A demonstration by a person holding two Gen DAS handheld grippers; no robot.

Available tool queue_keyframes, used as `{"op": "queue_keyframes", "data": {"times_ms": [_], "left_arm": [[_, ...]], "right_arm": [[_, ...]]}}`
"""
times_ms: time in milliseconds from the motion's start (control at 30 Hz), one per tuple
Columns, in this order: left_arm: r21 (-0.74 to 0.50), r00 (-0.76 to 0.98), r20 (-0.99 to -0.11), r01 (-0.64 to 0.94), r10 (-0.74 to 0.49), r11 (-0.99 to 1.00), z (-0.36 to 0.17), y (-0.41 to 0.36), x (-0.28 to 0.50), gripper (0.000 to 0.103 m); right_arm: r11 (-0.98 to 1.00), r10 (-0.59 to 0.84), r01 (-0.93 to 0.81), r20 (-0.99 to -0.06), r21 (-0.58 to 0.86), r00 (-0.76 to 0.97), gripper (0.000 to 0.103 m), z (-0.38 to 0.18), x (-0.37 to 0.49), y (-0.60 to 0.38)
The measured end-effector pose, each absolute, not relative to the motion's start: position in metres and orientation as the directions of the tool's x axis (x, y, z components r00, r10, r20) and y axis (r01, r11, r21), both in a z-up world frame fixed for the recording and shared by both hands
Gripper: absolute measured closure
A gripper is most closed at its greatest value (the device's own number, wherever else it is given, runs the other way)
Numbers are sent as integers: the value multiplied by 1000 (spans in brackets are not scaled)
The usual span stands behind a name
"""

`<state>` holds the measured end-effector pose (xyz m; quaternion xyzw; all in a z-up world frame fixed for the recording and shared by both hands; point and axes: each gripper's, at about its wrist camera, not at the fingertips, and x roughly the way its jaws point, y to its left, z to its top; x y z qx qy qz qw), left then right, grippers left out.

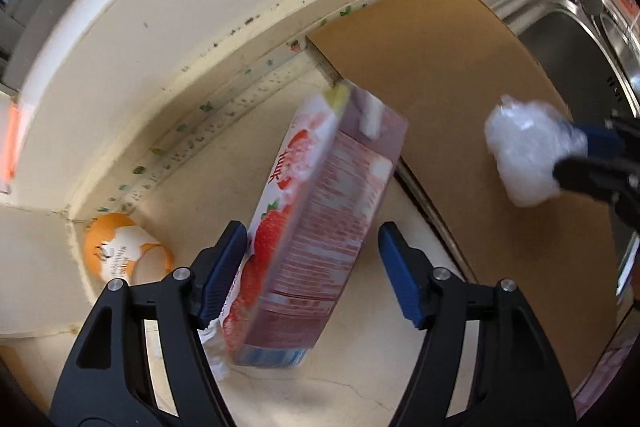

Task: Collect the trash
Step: 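Grasp the clear plastic bag with the right gripper while the left gripper grasps the pink juice box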

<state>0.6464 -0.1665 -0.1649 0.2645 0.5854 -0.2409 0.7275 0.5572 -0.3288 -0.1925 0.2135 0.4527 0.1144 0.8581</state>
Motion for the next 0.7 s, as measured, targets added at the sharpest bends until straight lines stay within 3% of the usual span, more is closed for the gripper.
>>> {"op": "queue_keyframes", "data": {"times_ms": [167,233,267,700], "left_arm": [[116,208,-978,658,-31,744,-176,-172,649,42],[99,209,-977,639,-48,763,-174,-171,652,65],[89,204,-978,631,-54,771,-174,-170,653,70],[100,290,-956,487,-53,868,-117,-144,588,70]], "right_arm": [[882,388,-1,-722,472,573,72,-191,554,-331],[883,383,1,-721,470,578,72,-190,553,-332],[882,383,2,-720,471,579,72,-190,553,-332],[890,381,-21,-715,456,587,72,-169,504,-317]]}}
